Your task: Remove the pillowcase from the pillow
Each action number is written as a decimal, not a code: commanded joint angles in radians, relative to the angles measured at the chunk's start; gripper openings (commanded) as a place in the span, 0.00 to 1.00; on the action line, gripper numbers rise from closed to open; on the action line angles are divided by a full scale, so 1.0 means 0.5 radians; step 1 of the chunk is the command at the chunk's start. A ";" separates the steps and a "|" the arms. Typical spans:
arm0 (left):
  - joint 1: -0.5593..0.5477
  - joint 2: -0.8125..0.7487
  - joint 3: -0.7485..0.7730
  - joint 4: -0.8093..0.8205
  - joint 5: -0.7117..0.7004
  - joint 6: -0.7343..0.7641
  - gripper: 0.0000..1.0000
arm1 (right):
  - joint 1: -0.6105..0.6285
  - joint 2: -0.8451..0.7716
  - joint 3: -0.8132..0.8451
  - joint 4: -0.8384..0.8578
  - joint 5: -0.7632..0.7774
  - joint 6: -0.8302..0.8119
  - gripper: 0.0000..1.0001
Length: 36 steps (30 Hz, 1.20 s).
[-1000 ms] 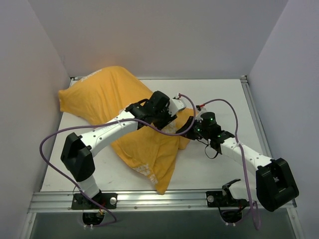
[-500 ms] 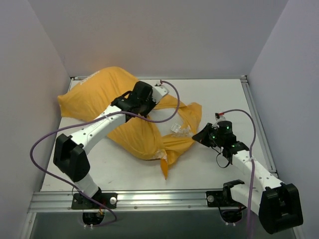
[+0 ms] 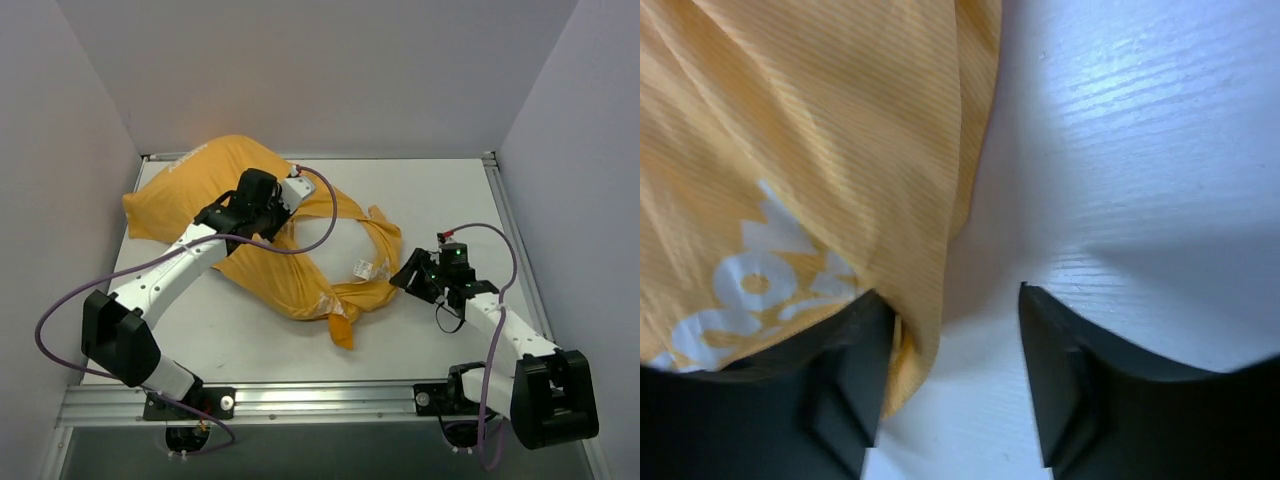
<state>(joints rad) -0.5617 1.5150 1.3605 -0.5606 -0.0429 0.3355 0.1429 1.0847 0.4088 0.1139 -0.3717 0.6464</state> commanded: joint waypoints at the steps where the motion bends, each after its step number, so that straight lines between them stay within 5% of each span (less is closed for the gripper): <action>1: -0.064 -0.033 -0.024 0.102 0.086 -0.036 0.02 | 0.003 -0.003 0.335 -0.313 0.120 -0.179 0.55; 6: -0.137 0.007 -0.003 0.099 0.153 -0.082 0.02 | 0.177 -0.240 0.747 -0.611 0.381 -0.228 0.68; 10: -0.153 0.026 0.019 0.100 0.144 -0.088 0.02 | 0.523 -0.191 0.833 -0.409 0.495 -0.094 0.82; 14: -0.153 0.023 0.022 0.100 0.104 -0.073 0.02 | 0.540 0.143 0.802 -0.137 0.464 -0.013 0.83; 20: -0.147 0.020 0.052 0.072 0.104 -0.064 0.02 | 0.521 0.371 0.674 -0.108 0.516 -0.060 0.41; 27: -0.116 0.032 0.086 0.050 0.025 -0.011 0.02 | 0.160 0.107 0.247 -0.084 0.480 -0.069 0.22; 33: -0.095 0.013 0.065 0.050 0.006 0.047 0.02 | 0.061 0.355 0.118 0.210 0.517 -0.072 0.05; 36: -0.131 0.016 0.104 -0.038 0.086 0.139 0.02 | 0.085 0.512 0.127 0.474 0.263 -0.011 0.00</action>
<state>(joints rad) -0.6277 1.5257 1.3579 -0.5503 0.0090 0.3450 0.1905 1.2869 0.4858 0.2577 -0.2085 0.6334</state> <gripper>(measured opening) 0.032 0.023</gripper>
